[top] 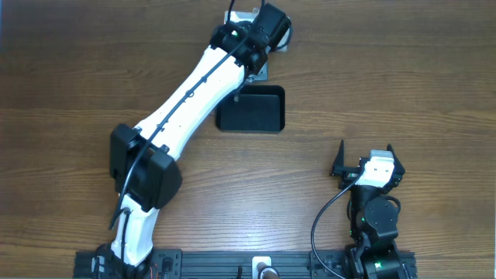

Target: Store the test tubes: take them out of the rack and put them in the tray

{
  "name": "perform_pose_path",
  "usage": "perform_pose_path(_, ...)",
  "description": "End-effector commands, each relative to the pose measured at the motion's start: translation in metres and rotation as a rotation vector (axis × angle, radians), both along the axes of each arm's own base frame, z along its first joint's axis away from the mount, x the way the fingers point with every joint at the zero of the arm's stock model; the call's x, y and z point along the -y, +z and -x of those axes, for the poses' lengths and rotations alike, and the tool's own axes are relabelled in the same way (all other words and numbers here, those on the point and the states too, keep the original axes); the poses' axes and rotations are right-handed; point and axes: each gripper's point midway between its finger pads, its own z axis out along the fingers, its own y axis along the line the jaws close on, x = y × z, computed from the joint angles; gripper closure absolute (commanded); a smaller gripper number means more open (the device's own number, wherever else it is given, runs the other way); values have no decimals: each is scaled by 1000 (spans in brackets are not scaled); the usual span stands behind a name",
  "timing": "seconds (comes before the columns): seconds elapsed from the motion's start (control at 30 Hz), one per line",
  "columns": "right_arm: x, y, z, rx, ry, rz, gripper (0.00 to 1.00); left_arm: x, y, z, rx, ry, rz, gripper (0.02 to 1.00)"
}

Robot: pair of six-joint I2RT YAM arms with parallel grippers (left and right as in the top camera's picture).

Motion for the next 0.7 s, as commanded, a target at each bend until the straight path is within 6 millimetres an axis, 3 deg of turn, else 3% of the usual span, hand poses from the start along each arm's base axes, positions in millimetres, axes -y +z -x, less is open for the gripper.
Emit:
perform_pose_path(0.03, 4, -1, 1, 4, -19, -6, 7, -7, -25, -5, -53, 56, 13, 943)
perform_pose_path(0.43, 3, -1, 1, 4, -18, -6, 7, -21, -74, -9, -195, 100, 52, 950)
perform_pose_path(0.7, 3, -1, 1, 4, -18, -6, 7, -26, -96, 4, -283, 104, 21, 947)
